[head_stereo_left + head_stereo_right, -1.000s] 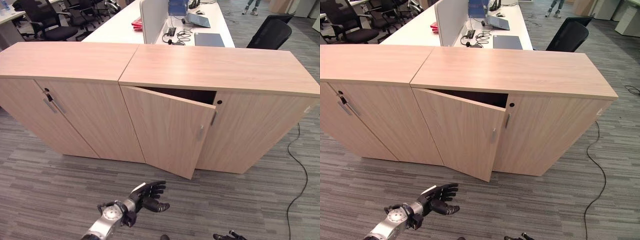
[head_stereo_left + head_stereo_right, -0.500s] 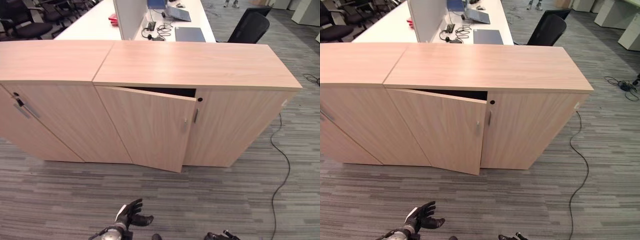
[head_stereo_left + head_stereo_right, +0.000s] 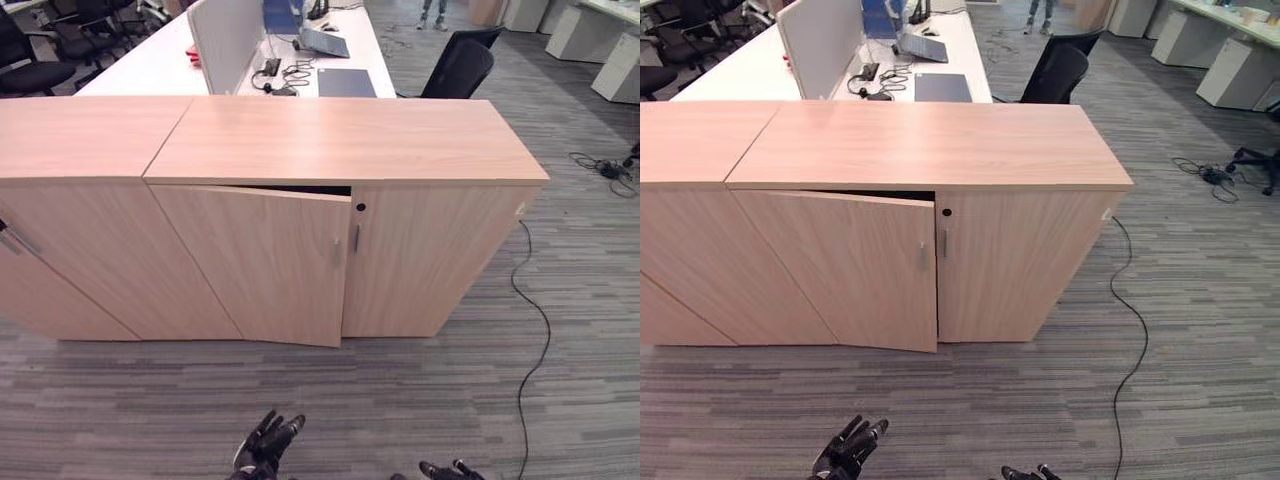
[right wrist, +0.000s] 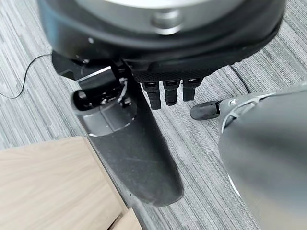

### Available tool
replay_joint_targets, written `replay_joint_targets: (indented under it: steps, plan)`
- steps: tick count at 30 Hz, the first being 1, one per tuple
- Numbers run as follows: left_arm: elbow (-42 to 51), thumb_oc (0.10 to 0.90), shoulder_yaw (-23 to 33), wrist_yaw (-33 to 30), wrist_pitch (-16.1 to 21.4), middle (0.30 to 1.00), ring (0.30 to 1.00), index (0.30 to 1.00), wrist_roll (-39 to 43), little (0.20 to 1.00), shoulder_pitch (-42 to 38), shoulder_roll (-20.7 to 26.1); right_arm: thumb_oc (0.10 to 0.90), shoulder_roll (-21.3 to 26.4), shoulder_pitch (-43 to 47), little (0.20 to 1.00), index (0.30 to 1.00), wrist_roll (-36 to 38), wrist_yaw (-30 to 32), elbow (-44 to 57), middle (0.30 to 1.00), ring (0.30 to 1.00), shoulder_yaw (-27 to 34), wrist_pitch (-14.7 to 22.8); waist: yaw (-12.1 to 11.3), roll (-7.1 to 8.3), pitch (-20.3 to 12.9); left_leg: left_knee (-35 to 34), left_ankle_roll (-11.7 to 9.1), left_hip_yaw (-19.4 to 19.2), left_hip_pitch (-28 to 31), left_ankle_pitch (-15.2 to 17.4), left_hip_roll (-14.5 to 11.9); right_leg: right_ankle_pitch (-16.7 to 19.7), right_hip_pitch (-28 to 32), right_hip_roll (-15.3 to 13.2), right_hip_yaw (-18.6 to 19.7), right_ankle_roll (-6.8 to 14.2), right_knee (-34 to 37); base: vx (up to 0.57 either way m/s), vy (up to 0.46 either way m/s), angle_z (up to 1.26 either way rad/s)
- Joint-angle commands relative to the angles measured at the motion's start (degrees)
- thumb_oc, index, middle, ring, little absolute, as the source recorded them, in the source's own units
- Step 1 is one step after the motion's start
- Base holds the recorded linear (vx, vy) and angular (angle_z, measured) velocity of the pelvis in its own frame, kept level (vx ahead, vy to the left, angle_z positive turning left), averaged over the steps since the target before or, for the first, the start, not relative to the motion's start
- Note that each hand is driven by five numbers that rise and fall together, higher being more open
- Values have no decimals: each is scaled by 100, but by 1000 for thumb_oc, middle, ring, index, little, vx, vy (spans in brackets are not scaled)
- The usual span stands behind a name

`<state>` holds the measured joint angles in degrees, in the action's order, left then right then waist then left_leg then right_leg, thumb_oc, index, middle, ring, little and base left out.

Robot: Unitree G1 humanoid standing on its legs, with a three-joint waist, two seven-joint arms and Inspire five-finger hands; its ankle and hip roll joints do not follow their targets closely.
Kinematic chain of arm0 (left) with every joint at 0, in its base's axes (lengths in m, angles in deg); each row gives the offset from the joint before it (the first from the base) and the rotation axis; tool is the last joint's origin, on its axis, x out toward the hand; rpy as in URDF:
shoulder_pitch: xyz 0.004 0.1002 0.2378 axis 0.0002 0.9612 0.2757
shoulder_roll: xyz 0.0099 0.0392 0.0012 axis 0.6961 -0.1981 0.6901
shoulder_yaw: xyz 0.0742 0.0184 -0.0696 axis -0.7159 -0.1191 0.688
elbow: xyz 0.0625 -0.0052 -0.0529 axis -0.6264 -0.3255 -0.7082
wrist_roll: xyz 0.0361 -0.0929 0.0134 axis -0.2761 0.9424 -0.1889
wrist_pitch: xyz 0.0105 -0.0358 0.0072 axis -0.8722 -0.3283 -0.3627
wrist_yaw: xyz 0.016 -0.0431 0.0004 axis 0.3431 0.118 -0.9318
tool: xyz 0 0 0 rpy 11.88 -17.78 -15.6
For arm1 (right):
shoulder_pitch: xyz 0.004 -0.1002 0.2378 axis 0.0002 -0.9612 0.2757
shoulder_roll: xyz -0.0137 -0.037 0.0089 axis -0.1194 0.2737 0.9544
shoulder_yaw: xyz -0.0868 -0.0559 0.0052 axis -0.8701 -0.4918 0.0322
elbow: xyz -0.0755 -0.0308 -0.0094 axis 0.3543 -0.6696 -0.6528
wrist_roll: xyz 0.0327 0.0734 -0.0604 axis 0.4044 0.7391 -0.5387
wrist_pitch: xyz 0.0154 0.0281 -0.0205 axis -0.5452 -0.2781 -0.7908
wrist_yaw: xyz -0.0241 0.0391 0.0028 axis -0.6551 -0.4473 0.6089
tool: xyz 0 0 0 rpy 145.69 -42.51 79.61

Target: Put the empty folder in the office cabinet

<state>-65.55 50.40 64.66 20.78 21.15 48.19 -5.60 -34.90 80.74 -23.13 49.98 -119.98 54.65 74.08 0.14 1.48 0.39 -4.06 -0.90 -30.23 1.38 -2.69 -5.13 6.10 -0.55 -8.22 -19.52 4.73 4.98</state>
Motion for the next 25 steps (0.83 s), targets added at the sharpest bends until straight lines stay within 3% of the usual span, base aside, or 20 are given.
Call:
replay_joint_targets:
  steps: [1, 8, 19, 25]
  plan:
    - [-121, 800, -115, 246, 163, 900, 900, 900, -480, 900, -528, -102, 800, 114, 438, 900, 900, 5, -63, -183, 900, 900, -105, 220, -17, -103, 31, -94, -429, 96, 117, 63, -219, -541, 294, 155, -267, 211, -59, 37, -27, -20]
    - [-326, 800, -195, 226, 80, 900, 900, 900, -489, 900, -677, -246, 800, 39, 502, 900, 900, -257, -19, -280, 900, 900, -269, 144, 57, -137, -52, -94, -456, 37, 224, 102, -288, -573, 370, 222, -257, 155, -60, 24, -13, -6]
    - [-635, 800, 93, -94, 168, 900, 900, 900, -1019, 900, -532, -57, 800, 130, 444, 900, 900, -291, 26, -441, 900, 900, -104, 138, -25, -169, -35, -94, -453, 97, 237, 127, -270, -595, 420, 224, -301, 136, -54, 4, -2, -2]
    - [-568, 800, -91, -67, 201, 900, 900, 900, -1200, 900, -532, -83, 800, 125, 440, 900, 900, -305, 17, -441, 900, 900, -132, 135, -36, -185, -35, -94, -451, 120, 242, 128, -261, -607, 448, 214, -320, 134, -49, 0, 0, 0]
